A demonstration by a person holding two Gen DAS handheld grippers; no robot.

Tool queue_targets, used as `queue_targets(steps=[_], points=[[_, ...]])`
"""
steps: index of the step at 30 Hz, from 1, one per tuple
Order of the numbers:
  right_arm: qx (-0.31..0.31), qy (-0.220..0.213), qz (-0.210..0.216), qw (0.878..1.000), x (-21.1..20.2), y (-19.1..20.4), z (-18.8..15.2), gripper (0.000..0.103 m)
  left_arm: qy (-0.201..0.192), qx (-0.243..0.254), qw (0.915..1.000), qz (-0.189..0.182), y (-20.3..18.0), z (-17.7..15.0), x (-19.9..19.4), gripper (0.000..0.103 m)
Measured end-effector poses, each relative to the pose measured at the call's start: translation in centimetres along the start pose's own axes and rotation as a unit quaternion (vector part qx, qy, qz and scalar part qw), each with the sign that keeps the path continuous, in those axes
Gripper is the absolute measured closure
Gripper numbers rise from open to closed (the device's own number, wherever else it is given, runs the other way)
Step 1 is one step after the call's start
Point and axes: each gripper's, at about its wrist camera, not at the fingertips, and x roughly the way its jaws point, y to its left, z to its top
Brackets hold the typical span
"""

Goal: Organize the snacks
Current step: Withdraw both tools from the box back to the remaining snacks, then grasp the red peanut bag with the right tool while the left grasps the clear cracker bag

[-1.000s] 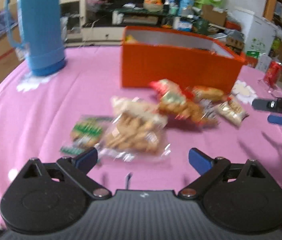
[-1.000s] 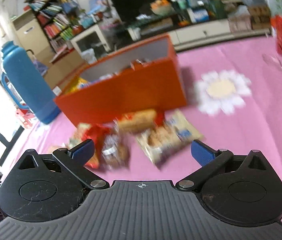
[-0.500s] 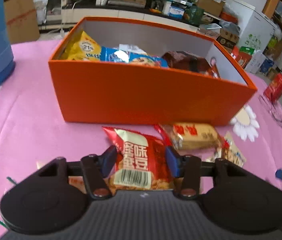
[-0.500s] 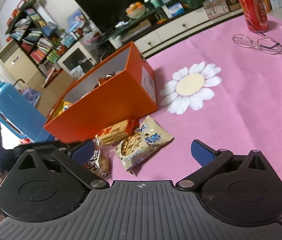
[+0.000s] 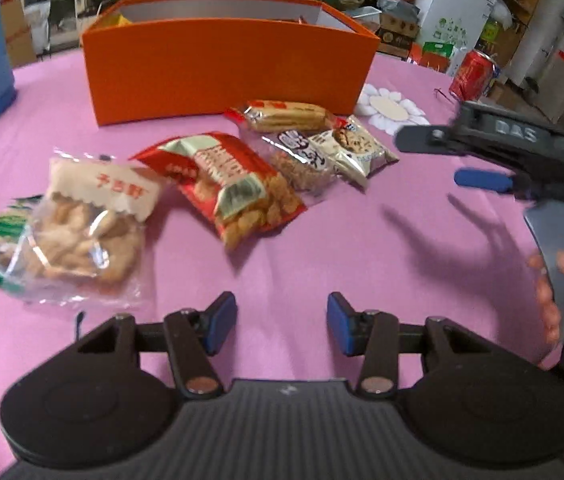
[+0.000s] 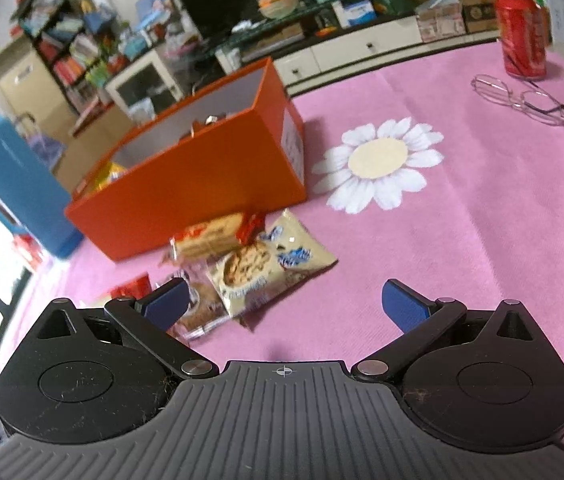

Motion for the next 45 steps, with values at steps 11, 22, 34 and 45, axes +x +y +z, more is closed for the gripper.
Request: queue_targets(steps=[11,22,34,45], points=[[-0.145,-0.008,0.094,0.985,2.2,9.6,-0.8,0.007,-0.077,-0.067,0.9899,0.098,7.4,-1.4,-6.5,0.03],[-0.216,0.061,0.068,0.972,8.1,14.4,-2.7,0.058,-0.066,-0.152,0.9831,0.079,11.9,-3.0,-6.5,0.024],[-0.254,0.067,0.035,0.964,0.6,9.7,-6.6,0.058,-0.071,-0.093,0.9894,0.086,9.2,-2.7,-6.5,0.012],[-0.189,0.026,0.03,0.981,-2.1,6.6,-4.7,0.01,-0.06,-0.05,0.9882,0.132,7.8,3.5,-0.9,0.01]])
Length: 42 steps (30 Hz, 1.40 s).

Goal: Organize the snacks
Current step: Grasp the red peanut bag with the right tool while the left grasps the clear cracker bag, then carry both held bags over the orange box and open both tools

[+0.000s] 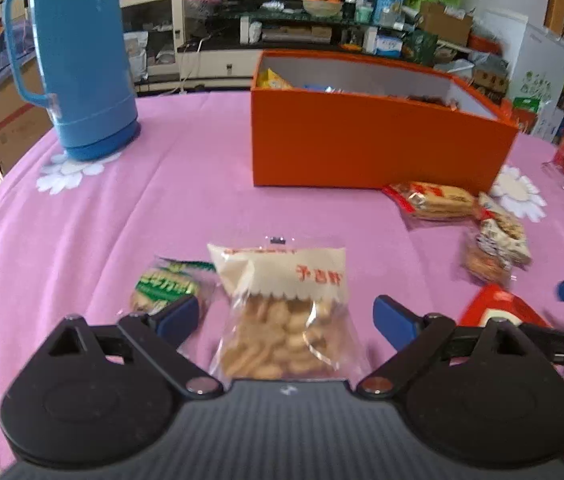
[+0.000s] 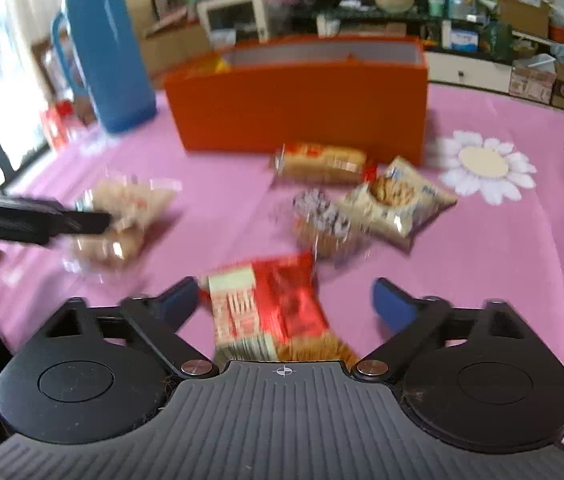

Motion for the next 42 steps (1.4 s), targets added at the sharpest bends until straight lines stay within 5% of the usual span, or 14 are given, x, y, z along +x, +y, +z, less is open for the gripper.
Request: queue_targets(steps=[10,26,27,28,29,31,36,42], points=[[-0.009,0.034,0.02,0.999,2.1,0.5,-0.3,0.01,0.031,-0.006,0.9994,-0.01,-0.2,-0.5,3.6,0.011],[-0.088,0.041,-0.016,0.995,4.0,3.1,-0.8,0.006,0.014,0.017,0.9998,-0.001,-0.6,-1.2,3.6,0.011],[-0.089,0.04,-0.015,0.995,4.0,3.0,-0.8,0.006,0.013,0.017,0.9998,0.0,-0.6,-1.2,3.6,0.013],[-0.089,0.039,-0.014,0.995,4.0,3.0,-0.8,0.007,0.01,0.016,0.9998,-0.003,-0.6,-1.2,3.3,0.03],[-0.088,0.037,-0.014,0.995,3.9,2.9,-0.8,0.011,0.006,0.016,0.9998,-0.009,-0.5,-1.2,3.0,0.035],[-0.094,0.025,-0.005,0.995,3.4,2.8,-0.6,0.051,0.016,0.004,0.9991,-0.039,-0.1,-1.1,2.3,0.041],[-0.042,0.018,0.023,0.999,1.8,1.8,-0.1,0.062,0.005,-0.002,0.9983,-0.057,0.7,-1.7,-0.7,0.041],[-0.007,-0.018,0.041,0.999,-0.7,2.0,0.5,0.062,-0.015,-0.013,0.9977,-0.065,2.4,-1.0,-3.4,0.041]])
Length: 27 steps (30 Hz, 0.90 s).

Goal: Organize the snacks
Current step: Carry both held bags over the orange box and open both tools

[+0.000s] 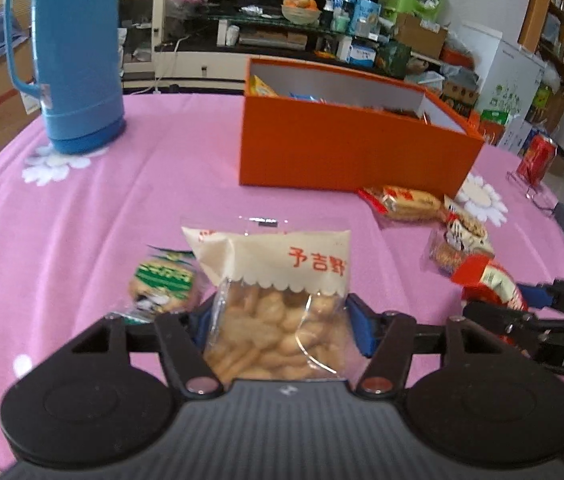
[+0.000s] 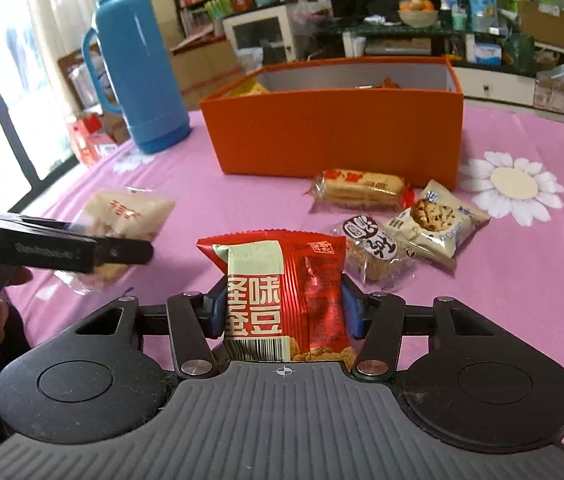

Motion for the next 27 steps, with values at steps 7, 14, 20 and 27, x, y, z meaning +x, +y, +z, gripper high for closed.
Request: queue_targets(steps=[7,14,20,27], points=[[0.024,0.002,-0.004,1.0,-0.1,-0.6,0.1,0.062,0.002,-0.012,0.9998,-0.015,0.7,0.9,-0.2,0.041],[0.019,-0.084,-0.027,0.996,-0.7,-3.7,9.4,0.062,-0.068,0.019,0.9972,-0.025,-1.1,10.6,1.9,0.041],[-0.02,-0.105,-0.07,0.992,6.3,-6.6,18.9,0.062,-0.071,0.005,0.9971,-0.024,-1.8,18.5,9.4,0.041],[-0.002,-0.01,-0.068,0.998,17.3,-10.0,20.4,0.054,-0.016,0.047,0.9986,0.021,-2.4,19.6,18.5,0.034]])
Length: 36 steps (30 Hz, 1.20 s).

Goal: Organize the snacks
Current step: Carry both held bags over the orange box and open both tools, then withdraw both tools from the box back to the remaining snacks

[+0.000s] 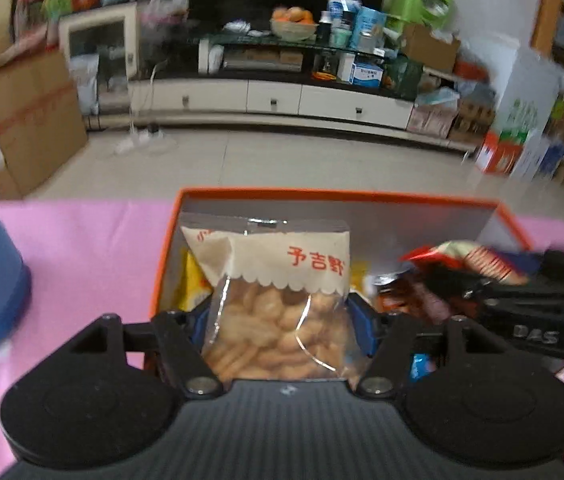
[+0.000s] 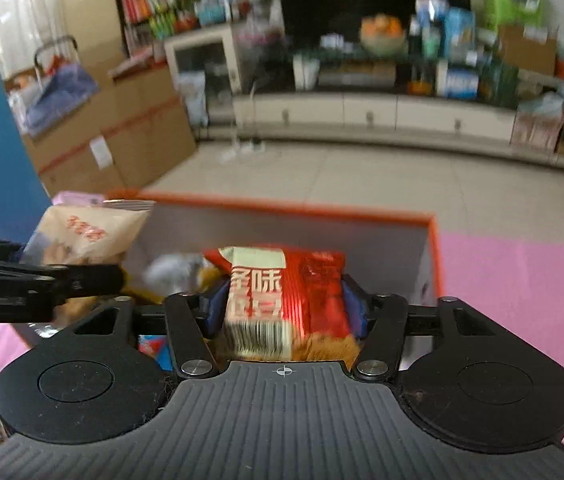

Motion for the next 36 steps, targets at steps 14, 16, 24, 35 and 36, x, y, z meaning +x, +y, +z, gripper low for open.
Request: queue_targets(steps=[14,16,24,35,36], points=[[0.045,-0.086,0.004,0.995,-13.6,0.6,-6.5,0.006,-0.095,-0.016,0.9953,0.011,2.8,-7.9,-15.7,0.002],[0.086,-0.064,0.009,0.994,-15.3,0.1,-10.0,0.006,-0.081,-0.009,0.996,0.038,2.9,-11.1,-17.2,0.002],[0.2,0.019,0.037,0.979,-16.2,-2.8,-20.3,0.006,0.006,-0.036,0.9924,0.117,2.4,-24.2,-21.3,0.002],[0.119,0.006,0.058,0.991,-15.3,0.6,-18.0,0.006,0.005,0.028,0.9869,0.159,3.9,-19.7,-15.7,0.002],[0.102,0.007,0.066,0.993,-15.1,1.6,-17.9,0.006,0.009,0.025,0.9875,0.156,4.3,-19.4,-15.0,0.002]])
